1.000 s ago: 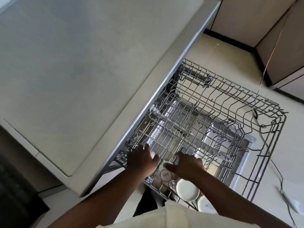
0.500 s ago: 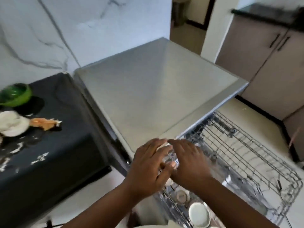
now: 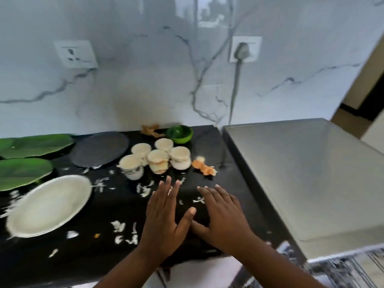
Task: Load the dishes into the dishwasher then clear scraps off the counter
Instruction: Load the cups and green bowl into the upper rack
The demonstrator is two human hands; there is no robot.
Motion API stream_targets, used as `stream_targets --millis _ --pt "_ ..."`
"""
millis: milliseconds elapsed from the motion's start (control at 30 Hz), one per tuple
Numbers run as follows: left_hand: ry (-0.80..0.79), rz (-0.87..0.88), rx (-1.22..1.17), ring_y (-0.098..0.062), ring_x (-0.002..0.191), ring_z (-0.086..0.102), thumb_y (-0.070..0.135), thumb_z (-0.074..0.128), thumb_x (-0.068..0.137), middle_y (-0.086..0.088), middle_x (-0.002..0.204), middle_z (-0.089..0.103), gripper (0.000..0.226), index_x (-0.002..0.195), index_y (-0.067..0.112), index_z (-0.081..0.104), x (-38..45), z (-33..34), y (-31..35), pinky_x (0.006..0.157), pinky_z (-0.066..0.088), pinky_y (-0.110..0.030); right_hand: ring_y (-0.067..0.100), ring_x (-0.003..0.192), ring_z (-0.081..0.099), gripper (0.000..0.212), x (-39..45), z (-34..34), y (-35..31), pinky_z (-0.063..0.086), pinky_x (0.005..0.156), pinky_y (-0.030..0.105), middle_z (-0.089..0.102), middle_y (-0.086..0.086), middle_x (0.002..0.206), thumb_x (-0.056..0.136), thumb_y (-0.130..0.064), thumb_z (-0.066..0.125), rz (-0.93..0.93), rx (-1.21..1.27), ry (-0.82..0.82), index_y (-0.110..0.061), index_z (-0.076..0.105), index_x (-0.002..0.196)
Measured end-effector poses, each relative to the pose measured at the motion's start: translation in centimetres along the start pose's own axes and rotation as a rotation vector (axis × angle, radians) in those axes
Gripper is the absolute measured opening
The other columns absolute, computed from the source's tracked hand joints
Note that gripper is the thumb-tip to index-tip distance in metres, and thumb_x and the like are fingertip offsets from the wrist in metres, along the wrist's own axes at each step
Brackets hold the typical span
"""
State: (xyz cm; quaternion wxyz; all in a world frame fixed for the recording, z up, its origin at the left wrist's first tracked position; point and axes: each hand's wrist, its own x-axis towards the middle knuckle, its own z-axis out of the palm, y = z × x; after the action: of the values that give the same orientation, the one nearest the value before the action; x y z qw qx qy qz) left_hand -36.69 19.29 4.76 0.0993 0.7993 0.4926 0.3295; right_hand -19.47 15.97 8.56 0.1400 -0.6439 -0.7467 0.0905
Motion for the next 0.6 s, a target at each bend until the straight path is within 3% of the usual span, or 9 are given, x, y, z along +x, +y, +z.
stream_targets --millis 100,167,267,467,600 --pt "0.052 -0.148 0.033 -0.021 0.146 0.015 0.075 0.027 0.086 -0.008 0.158 0.020 0.087 0.150 0.016 0.022 0.6 -3.3 -4.9 0.115 0.021 -0.042 0.017 0.148 0.006 0.083 3.6 1.3 -4.2 0.010 0.117 0.038 0.020 -0.007 0.158 0.083 -0.069 0.042 -0.016 0.002 -0.041 -0.032 0.011 0.151" --pt "0.075 -0.282 -0.006 -0.018 0.147 0.008 0.075 0.038 0.082 -0.007 0.160 0.012 0.095 0.152 0.016 0.013 1.7 -5.0 -7.5 0.118 0.013 -0.038 0.017 0.147 0.010 0.083 6.0 1.9 -6.0 0.013 0.117 0.039 0.022 -0.006 0.157 0.083 -0.067 0.047 0.010 0.033 -0.046 -0.032 0.014 0.151" --pt "0.088 -0.459 -0.112 -0.016 0.147 0.004 0.056 0.062 0.083 -0.003 0.161 0.005 0.098 0.153 0.019 0.003 3.5 -6.6 -10.3 0.119 0.008 -0.036 0.018 0.141 0.027 0.085 9.4 2.6 -6.3 0.025 0.113 0.038 0.034 -0.001 0.151 0.080 -0.064 0.056 0.111 0.119 0.007 -0.026 0.023 0.148" --pt "0.067 -0.654 -0.289 -0.021 0.143 0.024 0.047 0.080 0.070 -0.007 0.158 0.018 0.115 0.153 0.016 0.005 7.4 -6.8 -15.3 0.116 0.025 -0.041 0.026 0.128 0.043 0.080 15.5 2.2 -3.6 0.037 0.102 0.039 0.045 0.007 0.140 0.075 -0.039 0.077 0.394 0.332 0.102 -0.018 0.033 0.139" --pt "0.032 -0.684 -0.348 -0.021 0.138 0.034 0.044 0.085 0.064 -0.006 0.154 0.031 0.120 0.152 0.018 0.007 8.9 -5.5 -17.0 0.113 0.029 -0.044 0.028 0.126 0.048 0.097 18.5 3.4 -1.9 0.040 0.099 0.041 0.044 0.009 0.143 0.068 -0.038 0.083 0.520 0.454 0.073 -0.020 0.026 0.145"
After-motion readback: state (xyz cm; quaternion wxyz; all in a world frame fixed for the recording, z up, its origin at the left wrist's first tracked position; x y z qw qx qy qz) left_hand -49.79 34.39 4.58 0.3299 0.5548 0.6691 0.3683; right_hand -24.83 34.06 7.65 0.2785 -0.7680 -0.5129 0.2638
